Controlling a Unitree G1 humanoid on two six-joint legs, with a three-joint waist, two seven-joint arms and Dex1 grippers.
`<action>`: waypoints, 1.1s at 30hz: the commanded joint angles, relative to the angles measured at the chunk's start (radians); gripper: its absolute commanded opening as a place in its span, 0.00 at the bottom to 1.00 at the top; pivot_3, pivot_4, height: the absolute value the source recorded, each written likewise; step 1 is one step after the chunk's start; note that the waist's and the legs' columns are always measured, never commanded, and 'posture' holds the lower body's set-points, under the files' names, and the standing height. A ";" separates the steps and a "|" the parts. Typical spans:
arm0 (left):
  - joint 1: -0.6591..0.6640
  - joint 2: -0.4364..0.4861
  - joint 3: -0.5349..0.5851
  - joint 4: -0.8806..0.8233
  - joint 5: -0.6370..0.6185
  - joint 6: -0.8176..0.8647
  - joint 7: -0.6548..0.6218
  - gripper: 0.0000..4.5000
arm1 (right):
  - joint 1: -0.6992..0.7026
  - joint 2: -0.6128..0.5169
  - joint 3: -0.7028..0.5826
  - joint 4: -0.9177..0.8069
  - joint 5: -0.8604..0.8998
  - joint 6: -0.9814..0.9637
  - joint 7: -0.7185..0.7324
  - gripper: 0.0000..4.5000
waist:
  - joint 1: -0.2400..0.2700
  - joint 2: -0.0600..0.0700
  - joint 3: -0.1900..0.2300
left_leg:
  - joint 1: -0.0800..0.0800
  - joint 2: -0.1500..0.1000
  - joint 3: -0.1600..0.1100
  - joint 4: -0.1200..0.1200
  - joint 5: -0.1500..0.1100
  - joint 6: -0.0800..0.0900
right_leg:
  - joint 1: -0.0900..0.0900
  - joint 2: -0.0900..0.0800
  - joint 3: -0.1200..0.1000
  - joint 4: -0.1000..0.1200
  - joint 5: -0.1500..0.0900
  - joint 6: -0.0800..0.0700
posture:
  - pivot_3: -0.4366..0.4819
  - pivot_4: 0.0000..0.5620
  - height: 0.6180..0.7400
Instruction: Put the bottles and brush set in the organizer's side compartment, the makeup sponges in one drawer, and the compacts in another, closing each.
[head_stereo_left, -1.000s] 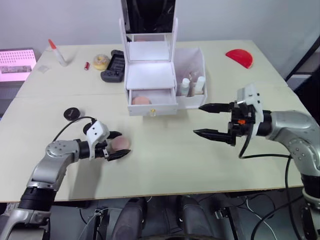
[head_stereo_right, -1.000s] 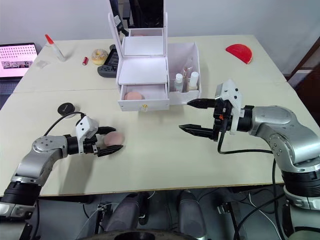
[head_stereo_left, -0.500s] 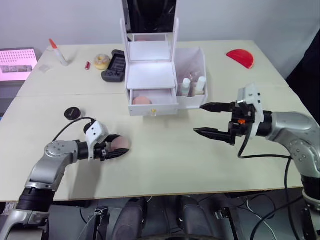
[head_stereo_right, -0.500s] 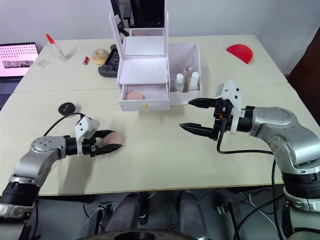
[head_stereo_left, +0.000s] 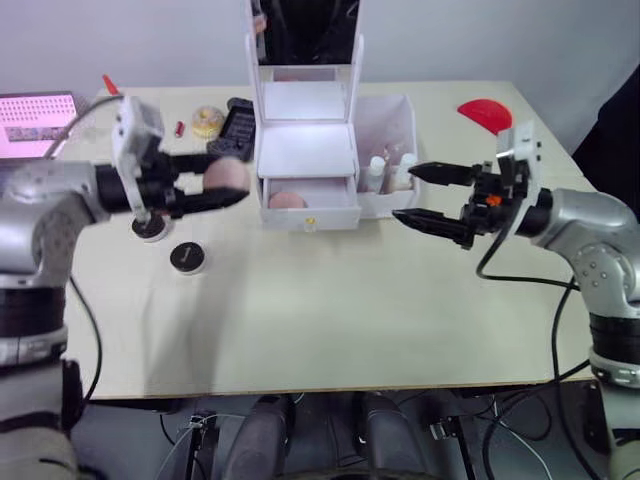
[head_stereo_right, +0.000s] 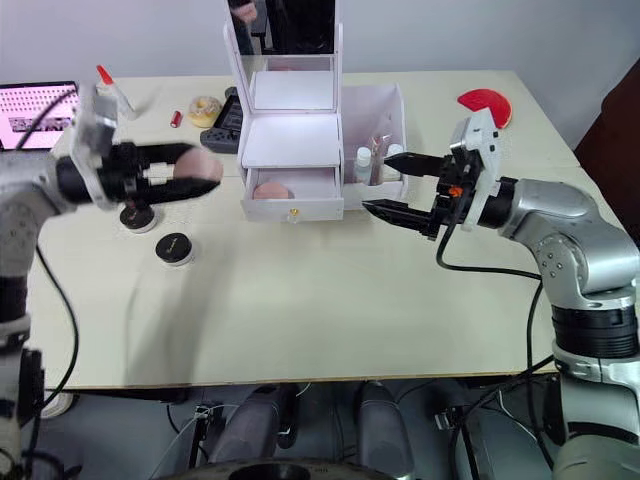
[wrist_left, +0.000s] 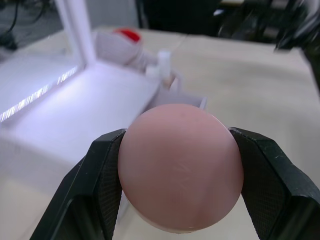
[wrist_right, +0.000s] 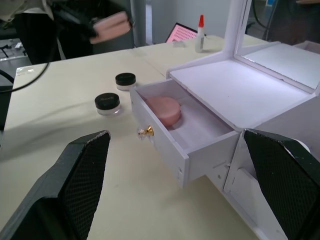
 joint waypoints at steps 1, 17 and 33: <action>-0.107 -0.069 -0.083 0.080 0.044 -0.038 -0.032 0.60 | -0.016 0.010 -0.011 -0.015 -0.005 -0.021 -0.004 1.00 | -0.001 0.000 0.000 | 0.000 0.000 0.000 0.000 0.000 0.000 | 0.000 0.000 0.000 0.000 0.000 0.000 | 0.48 0.27 0.97; -0.366 -0.374 -0.259 0.667 0.331 -0.371 -0.142 0.60 | 0.061 0.035 -0.050 -0.139 0.027 0.013 -0.094 1.00 | -0.022 0.000 0.000 | -0.001 -0.001 0.000 0.000 0.000 0.000 | -0.001 0.002 0.000 0.001 0.001 0.001 | 0.48 0.27 0.97; -0.393 -0.425 -0.228 0.791 0.394 -0.443 -0.131 0.71 | 0.098 0.029 -0.074 -0.185 0.060 0.040 -0.131 1.00 | -0.021 -0.001 0.000 | -0.002 -0.001 -0.003 0.001 0.000 0.000 | -0.001 0.002 0.000 0.001 0.001 0.001 | 0.48 0.27 0.97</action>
